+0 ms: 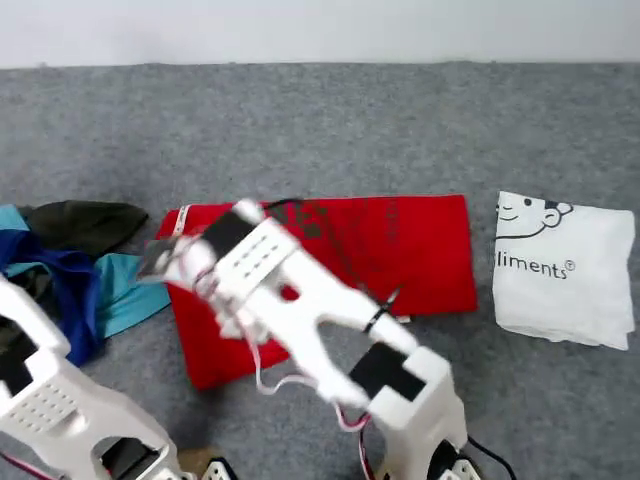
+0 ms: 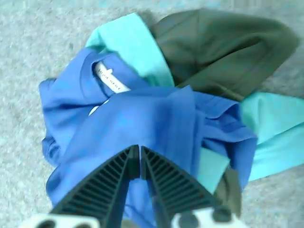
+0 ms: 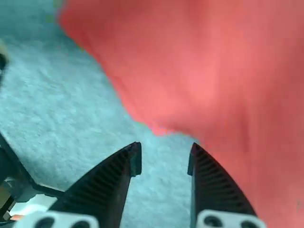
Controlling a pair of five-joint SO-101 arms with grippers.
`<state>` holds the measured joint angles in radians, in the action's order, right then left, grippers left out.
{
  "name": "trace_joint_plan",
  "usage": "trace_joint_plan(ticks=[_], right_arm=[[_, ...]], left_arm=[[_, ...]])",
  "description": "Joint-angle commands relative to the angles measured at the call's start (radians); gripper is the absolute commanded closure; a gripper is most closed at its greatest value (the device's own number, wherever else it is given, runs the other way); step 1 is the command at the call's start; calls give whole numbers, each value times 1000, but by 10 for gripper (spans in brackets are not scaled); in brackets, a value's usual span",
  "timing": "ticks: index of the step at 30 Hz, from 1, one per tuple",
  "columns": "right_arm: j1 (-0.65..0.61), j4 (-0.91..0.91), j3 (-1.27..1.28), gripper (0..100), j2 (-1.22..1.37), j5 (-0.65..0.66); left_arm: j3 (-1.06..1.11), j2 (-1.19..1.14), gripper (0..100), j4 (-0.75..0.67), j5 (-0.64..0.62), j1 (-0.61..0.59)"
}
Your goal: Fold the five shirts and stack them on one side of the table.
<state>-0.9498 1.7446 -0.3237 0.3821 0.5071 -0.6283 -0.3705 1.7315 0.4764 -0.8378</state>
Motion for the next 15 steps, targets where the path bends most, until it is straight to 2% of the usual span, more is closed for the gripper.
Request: trace_joint_plan(ticks=[1,4,15], right_arm=[[-101,-30,-5,813,-41,-20],[-150,-58,-5,781,25,-32],[-200,-177,-5,781,206,-71]], left_arm=[[-1,64,985,23,12,-29],[1,64,985,23,11,-34],[1,64,985,23,11,-34]])
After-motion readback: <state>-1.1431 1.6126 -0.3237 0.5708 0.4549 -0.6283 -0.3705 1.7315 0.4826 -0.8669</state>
